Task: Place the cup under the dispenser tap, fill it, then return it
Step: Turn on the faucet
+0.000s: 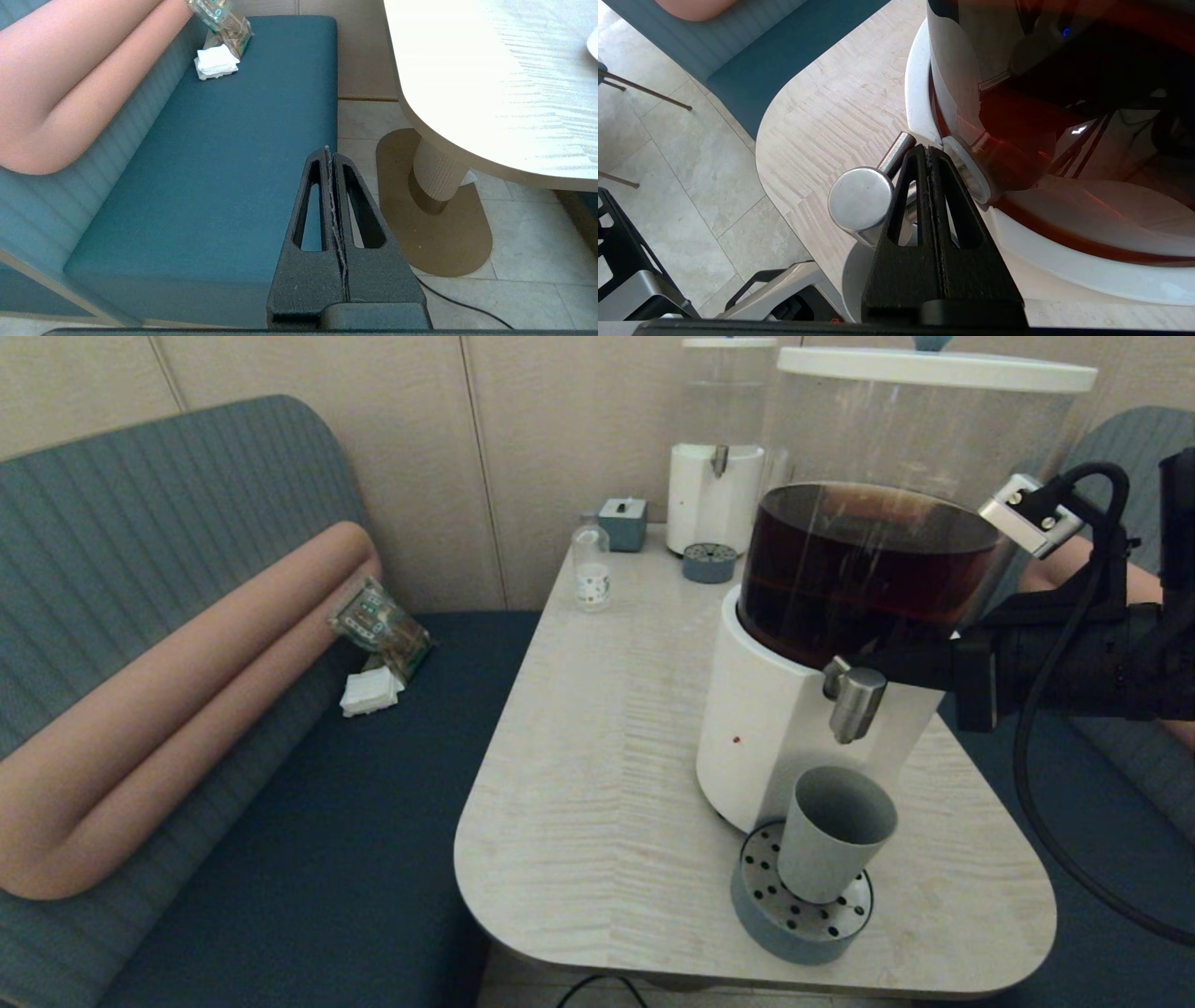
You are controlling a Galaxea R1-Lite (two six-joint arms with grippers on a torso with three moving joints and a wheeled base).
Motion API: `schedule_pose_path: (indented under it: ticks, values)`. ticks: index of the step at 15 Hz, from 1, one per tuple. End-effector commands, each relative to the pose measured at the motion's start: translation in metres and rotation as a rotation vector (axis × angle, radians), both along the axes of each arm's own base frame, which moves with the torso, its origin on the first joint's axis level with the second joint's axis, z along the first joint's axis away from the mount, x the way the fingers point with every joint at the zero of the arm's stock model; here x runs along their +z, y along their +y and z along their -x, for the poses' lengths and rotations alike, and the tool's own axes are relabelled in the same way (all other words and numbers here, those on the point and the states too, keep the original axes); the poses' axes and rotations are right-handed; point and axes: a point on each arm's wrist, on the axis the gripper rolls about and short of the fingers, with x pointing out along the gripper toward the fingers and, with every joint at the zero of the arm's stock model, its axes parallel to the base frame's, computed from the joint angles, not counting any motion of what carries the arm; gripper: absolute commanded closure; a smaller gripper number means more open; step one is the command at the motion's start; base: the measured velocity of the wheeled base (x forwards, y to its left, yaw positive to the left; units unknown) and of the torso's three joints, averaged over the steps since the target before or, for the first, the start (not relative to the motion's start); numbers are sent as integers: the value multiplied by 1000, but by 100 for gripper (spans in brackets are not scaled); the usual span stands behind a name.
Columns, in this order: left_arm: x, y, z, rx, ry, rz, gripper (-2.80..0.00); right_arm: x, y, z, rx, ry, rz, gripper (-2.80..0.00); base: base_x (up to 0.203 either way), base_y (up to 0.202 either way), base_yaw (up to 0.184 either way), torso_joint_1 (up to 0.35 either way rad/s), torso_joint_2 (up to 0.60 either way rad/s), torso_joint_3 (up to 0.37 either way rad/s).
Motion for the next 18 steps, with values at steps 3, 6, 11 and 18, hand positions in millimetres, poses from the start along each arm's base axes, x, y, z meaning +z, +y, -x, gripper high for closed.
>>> schedule_pose_path:
  ticks: [3, 6, 11, 18]
  values:
    - [0, 0, 0, 1, 1, 0, 0, -1, 4, 1, 21, 4, -3, 0, 0, 0, 0, 0, 0, 0]
    - [0, 0, 0, -1, 1, -1, 0, -1, 7, 1, 33, -1, -5, 0, 0, 0, 0, 0, 0, 0]
    - [0, 0, 0, 1, 1, 0, 0, -1, 10, -4, 37, -22, -11, 0, 0, 0, 0, 0, 0, 0]
    - [0, 0, 0, 0, 1, 0, 0, -1, 12, -5, 47, -29, -16, 0, 0, 0, 0, 0, 0, 0]
